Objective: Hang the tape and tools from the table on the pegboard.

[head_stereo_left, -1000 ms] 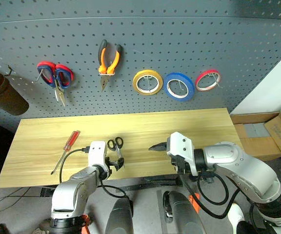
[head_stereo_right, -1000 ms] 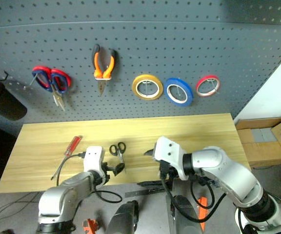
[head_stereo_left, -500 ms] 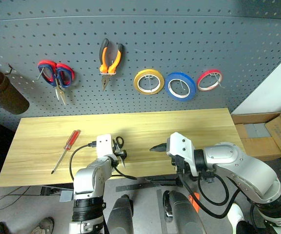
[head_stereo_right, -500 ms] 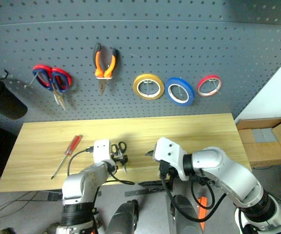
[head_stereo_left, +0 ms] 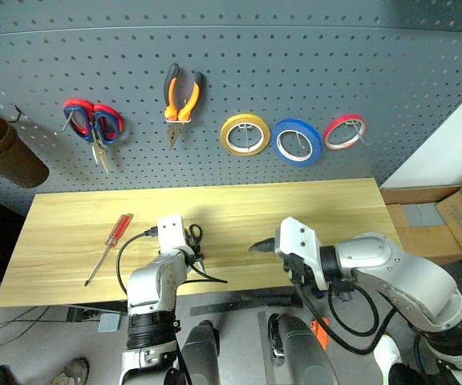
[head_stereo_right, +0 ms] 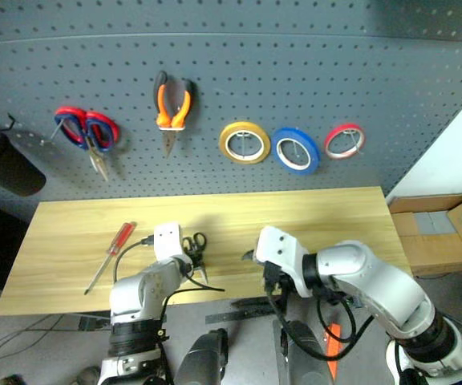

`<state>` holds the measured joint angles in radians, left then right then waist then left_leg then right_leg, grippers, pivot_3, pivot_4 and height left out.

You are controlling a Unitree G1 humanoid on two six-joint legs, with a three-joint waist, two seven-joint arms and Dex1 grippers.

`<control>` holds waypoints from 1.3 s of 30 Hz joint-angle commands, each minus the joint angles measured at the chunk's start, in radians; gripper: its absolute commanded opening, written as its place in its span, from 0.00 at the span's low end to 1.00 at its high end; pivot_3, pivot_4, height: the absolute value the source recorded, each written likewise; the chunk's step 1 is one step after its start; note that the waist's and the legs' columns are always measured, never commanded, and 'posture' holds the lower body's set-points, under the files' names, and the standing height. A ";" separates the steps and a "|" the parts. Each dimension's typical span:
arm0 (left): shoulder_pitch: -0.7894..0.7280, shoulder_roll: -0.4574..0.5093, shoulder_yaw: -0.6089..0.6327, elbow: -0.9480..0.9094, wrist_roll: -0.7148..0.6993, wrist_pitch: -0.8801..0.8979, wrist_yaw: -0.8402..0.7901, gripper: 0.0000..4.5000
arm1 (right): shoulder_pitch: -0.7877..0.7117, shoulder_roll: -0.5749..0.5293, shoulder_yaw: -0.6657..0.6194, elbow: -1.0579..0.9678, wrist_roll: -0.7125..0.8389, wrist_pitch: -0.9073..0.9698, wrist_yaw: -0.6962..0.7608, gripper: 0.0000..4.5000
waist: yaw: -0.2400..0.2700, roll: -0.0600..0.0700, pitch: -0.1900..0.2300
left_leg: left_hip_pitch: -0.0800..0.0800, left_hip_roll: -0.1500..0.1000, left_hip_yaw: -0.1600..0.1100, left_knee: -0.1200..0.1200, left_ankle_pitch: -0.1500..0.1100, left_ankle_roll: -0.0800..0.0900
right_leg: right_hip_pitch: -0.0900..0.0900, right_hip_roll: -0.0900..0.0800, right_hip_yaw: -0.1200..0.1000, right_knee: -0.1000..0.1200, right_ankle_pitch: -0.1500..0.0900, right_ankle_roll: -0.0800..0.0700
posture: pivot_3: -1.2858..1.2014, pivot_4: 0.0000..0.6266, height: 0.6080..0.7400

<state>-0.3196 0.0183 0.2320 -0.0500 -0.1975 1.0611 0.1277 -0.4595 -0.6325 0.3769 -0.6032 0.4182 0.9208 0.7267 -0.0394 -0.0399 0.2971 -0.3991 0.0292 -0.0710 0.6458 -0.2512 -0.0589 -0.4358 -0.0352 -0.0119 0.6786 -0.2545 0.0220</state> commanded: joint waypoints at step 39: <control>0.415 0.401 0.258 -0.356 -0.077 -0.629 -0.422 0.00 | -0.070 0.045 -0.073 -0.011 -0.111 -0.122 -0.003 1.00 | -0.021 0.001 0.006 | -0.002 0.001 0.003 -0.003 -0.001 -0.001 | -0.003 -0.001 0.002 -0.004 0.000 0.000 | 0.48 0.46 1.00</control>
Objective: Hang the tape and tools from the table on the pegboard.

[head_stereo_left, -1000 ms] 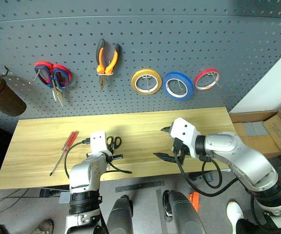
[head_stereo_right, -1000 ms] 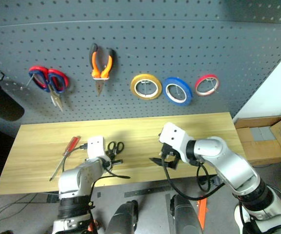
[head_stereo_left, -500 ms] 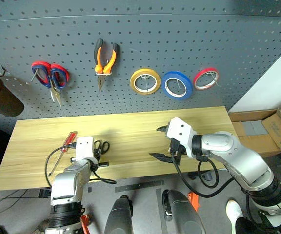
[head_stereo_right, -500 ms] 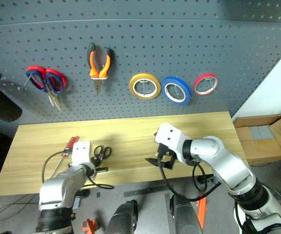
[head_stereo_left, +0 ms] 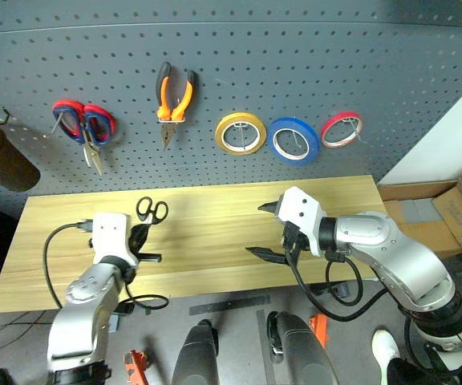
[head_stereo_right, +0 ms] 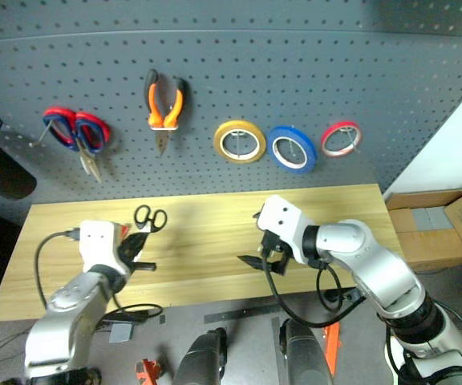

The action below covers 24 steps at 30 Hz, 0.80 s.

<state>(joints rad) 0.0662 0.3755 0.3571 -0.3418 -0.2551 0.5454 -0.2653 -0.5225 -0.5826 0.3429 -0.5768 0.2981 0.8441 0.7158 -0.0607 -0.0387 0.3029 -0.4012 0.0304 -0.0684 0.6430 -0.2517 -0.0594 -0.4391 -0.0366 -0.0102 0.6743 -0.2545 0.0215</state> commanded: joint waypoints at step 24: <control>-0.171 0.180 0.241 -0.002 -0.082 -0.242 -0.035 0.00 | -0.037 0.021 -0.079 0.096 0.004 -0.307 0.105 1.00 | 0.029 0.000 0.000 | -0.001 0.000 0.000 0.001 0.000 0.000 | 0.001 0.000 -0.001 0.000 0.003 -0.002 | 0.51 0.38 1.00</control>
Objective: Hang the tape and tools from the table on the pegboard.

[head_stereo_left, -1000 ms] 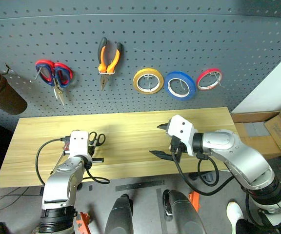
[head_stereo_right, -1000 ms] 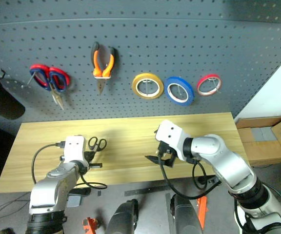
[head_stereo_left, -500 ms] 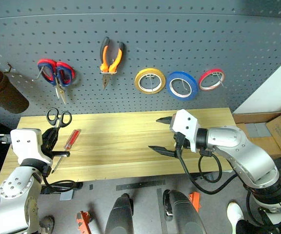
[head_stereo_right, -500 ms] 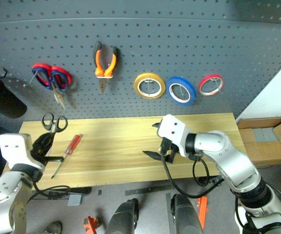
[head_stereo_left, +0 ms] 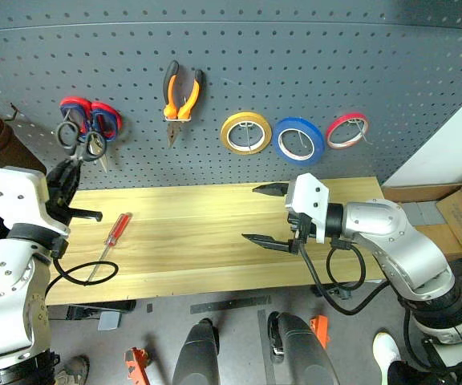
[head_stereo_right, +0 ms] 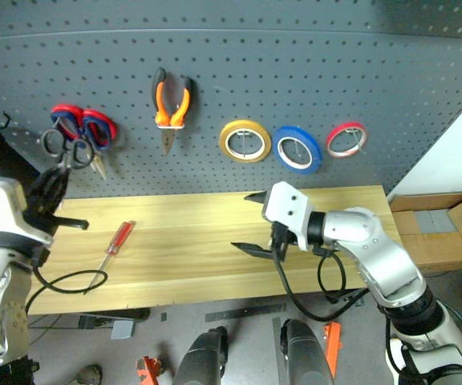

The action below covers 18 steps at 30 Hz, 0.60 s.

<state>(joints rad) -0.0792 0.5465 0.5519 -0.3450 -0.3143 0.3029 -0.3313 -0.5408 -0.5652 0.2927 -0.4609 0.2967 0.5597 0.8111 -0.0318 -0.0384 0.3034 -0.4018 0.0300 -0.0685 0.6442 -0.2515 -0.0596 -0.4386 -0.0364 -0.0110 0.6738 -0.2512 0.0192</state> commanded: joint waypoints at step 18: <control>-0.003 -0.044 -0.078 -0.043 -0.050 0.001 0.004 0.00 | -0.018 -0.006 -0.028 -0.041 0.010 0.002 0.017 1.00 | 0.000 -0.002 -0.002 | 0.000 0.000 0.000 0.001 0.001 -0.002 | 0.000 0.000 0.000 0.003 0.001 -0.001 | 0.50 0.36 1.00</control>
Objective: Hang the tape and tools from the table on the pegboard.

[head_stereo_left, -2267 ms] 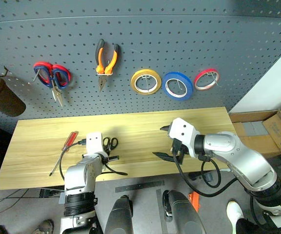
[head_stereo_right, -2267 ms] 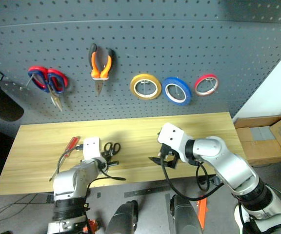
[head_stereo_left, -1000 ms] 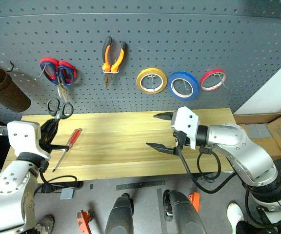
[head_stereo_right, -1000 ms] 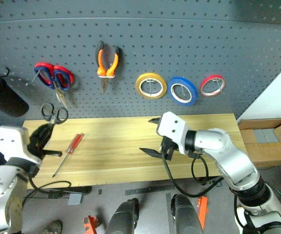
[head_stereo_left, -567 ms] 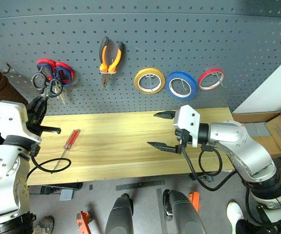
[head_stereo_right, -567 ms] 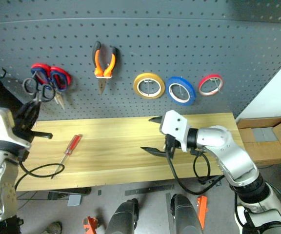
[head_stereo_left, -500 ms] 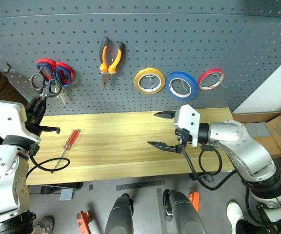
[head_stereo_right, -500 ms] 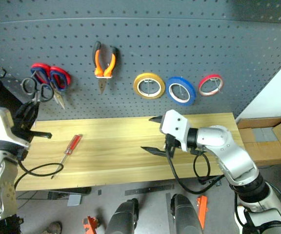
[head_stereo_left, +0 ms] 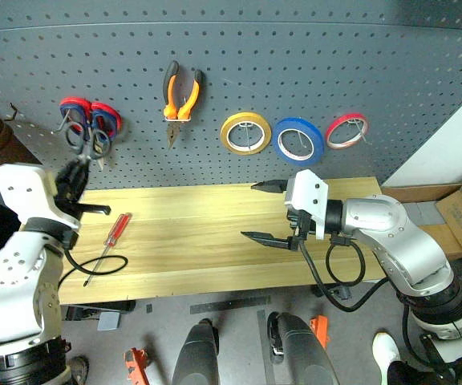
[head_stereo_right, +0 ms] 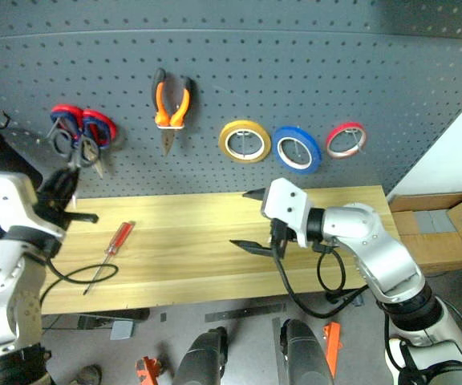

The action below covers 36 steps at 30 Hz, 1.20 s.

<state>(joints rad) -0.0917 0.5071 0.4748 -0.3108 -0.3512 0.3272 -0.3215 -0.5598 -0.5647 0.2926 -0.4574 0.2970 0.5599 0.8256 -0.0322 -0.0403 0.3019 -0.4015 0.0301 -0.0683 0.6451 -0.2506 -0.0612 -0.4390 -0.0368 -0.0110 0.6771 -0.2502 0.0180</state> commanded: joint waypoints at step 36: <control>-0.070 0.062 0.076 -0.026 -0.099 0.064 0.029 0.00 | -0.050 0.058 -0.054 -0.008 0.046 0.019 0.000 1.00 | 0.004 -0.010 -0.011 | 0.001 0.000 -0.001 0.002 0.004 -0.006 | 0.001 0.001 0.000 0.003 0.003 -0.001 | 0.51 0.34 1.00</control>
<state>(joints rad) -0.1427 0.5480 0.5549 -0.3315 -0.4518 0.4028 -0.2776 -0.5963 -0.5093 0.2560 -0.4433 0.3333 0.5791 0.8273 -0.0284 -0.0502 0.2908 -0.4000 0.0304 -0.0695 0.6470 -0.2461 -0.0671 -0.4377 -0.0358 -0.0112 0.6802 -0.2473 0.0166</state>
